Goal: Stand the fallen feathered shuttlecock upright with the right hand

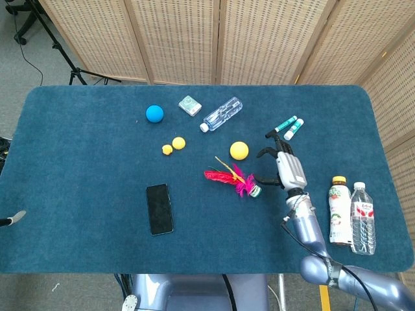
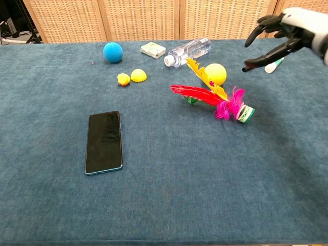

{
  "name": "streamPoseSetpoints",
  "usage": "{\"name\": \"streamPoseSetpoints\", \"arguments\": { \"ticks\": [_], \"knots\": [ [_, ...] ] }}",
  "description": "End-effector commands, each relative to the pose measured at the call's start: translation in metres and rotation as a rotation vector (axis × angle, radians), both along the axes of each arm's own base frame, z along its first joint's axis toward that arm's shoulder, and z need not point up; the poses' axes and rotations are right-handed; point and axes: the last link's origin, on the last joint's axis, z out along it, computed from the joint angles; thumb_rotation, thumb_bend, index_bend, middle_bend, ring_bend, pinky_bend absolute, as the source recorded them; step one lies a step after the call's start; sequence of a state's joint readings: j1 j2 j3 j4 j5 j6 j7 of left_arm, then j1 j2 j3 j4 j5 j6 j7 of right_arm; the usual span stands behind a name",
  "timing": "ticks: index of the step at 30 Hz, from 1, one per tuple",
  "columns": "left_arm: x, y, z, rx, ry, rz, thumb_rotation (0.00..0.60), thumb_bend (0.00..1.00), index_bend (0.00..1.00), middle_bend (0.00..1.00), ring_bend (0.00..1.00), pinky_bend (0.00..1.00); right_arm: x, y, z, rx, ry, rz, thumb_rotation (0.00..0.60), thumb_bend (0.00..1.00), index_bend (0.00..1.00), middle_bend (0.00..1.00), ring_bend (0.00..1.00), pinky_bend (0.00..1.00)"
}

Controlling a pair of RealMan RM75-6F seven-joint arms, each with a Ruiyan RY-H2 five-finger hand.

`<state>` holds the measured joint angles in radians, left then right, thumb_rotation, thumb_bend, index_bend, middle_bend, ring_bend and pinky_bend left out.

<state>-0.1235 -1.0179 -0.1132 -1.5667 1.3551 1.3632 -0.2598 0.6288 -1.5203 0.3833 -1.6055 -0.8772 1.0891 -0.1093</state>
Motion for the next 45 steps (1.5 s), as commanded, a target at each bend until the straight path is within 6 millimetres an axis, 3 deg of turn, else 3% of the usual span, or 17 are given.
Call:
{"name": "streamPoseSetpoints", "arguments": {
  "ticks": [1,17,30,45],
  "knots": [
    [-0.001,0.001,0.000,-0.002,-0.001,0.004,0.600,0.00,0.00,0.00,0.00,0.00,0.011,-0.007,-0.013,0.020,-0.008,-0.017,0.600,0.28,0.40,0.00,0.00,0.00],
    [-0.002,0.004,-0.001,-0.007,0.000,0.013,0.600,0.00,0.00,0.00,0.00,0.00,0.049,-0.020,-0.049,0.071,-0.003,-0.022,0.600,0.34,0.41,0.00,0.00,0.00],
    [-0.003,0.003,0.002,-0.002,-0.008,0.014,0.600,0.00,0.00,0.00,0.00,0.00,0.062,-0.026,-0.070,0.098,0.005,-0.049,0.600,0.37,0.45,0.00,0.00,0.00],
    [-0.004,0.002,0.004,0.005,-0.015,0.015,0.600,0.00,0.00,0.00,0.00,0.00,0.062,-0.029,-0.083,0.109,-0.006,-0.074,0.600,0.49,0.66,0.04,0.00,0.00]
  ]
}}
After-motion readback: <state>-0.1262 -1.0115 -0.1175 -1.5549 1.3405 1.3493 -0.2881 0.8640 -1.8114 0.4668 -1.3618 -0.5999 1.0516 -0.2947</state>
